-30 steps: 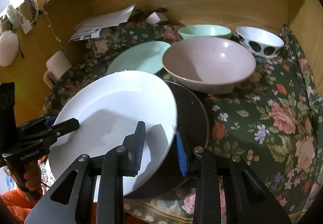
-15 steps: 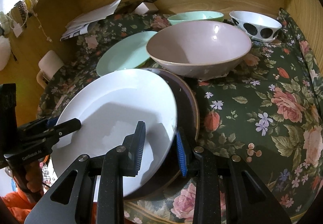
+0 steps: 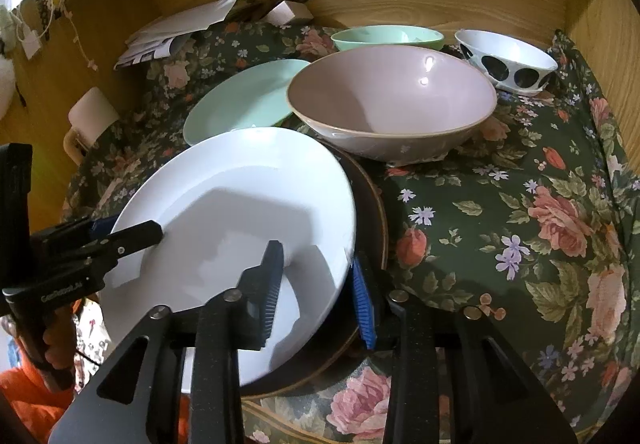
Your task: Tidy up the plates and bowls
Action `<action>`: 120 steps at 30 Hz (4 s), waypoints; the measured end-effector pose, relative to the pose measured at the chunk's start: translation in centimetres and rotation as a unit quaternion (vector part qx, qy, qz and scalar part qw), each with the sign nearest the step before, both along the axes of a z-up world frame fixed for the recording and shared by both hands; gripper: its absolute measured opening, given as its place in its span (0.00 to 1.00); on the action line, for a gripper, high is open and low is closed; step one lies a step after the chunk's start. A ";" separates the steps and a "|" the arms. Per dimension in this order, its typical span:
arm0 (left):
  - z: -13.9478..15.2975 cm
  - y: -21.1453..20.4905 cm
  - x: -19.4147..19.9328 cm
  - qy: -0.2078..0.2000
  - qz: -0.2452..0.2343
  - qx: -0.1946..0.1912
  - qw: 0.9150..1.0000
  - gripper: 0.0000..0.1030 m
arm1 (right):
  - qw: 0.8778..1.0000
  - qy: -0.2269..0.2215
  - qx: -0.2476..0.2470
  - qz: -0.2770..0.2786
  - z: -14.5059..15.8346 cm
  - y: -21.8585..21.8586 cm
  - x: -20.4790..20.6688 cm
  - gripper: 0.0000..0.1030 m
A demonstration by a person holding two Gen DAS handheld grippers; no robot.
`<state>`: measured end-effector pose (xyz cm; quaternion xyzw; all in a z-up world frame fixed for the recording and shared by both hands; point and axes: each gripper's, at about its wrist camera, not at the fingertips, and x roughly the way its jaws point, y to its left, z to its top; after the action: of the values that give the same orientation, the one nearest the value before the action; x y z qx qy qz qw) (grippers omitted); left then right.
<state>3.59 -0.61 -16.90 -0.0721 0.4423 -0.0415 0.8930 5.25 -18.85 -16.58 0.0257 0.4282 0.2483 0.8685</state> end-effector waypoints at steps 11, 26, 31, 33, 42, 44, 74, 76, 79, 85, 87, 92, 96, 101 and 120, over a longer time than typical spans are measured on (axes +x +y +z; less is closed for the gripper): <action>-0.3 -0.6 0.7 -0.002 -0.007 0.019 1.000 0.46 | 1.000 0.009 -0.004 0.000 0.6 -0.5 -0.3 0.32; 1.3 0.7 0.2 -0.038 0.003 0.023 0.999 0.53 | 0.998 -0.023 -0.064 -0.019 1.6 -0.7 -0.9 0.33; 2.5 1.5 -0.1 -0.057 0.010 0.020 0.998 0.56 | 0.998 -0.022 -0.046 -0.031 2.4 -1.4 -0.5 0.36; 3.1 1.9 -0.3 -0.069 0.015 0.021 0.997 0.61 | 0.998 -0.033 -0.040 -0.027 3.1 -1.2 -0.6 0.37; 5.7 3.5 0.4 -0.107 0.041 0.023 0.993 0.70 | 0.993 -0.111 -0.036 -0.005 7.5 1.2 0.2 0.56; 6.4 4.0 0.7 -0.120 0.052 0.022 0.991 0.74 | 0.992 -0.122 -0.035 0.001 8.3 1.6 0.7 0.59; 2.6 11.3 12.1 -0.052 0.106 0.018 0.993 0.89 | 0.995 -0.006 -0.079 0.066 4.1 10.1 17.7 0.63; 2.0 11.4 12.5 -0.038 0.103 0.017 0.994 0.84 | 0.994 -0.004 -0.090 0.067 3.8 10.3 18.2 0.59; 1.0 11.4 13.1 -0.023 0.098 0.021 0.995 0.78 | 0.992 0.010 -0.101 0.071 3.3 10.7 18.9 0.52; -0.3 11.3 13.8 -0.003 0.084 0.016 0.996 0.66 | 0.987 0.036 -0.134 0.085 2.5 11.8 20.3 0.44; -0.6 11.2 13.9 0.001 0.079 0.013 0.997 0.62 | 0.985 0.044 -0.143 0.087 2.3 12.1 20.6 0.43; -1.3 10.7 14.4 0.008 0.066 0.010 0.998 0.51 | 0.979 0.072 -0.165 0.096 1.3 13.0 21.5 0.40; -1.9 10.5 14.9 0.019 0.057 0.002 0.998 0.40 | 0.975 0.094 -0.176 0.100 0.3 13.5 22.4 0.35; -2.5 10.3 15.3 0.031 0.046 -0.008 0.998 0.36 | 0.975 0.106 -0.167 0.102 -0.1 14.3 23.1 0.32; -1.6 12.3 12.7 0.031 0.053 -0.035 0.998 0.31 | 0.982 0.075 -0.129 0.113 0.5 14.9 20.7 0.23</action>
<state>16.28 11.69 -18.53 -0.1279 0.4635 -0.0074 0.8768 25.94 -3.90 -16.06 -0.1164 0.5204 0.2848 0.7966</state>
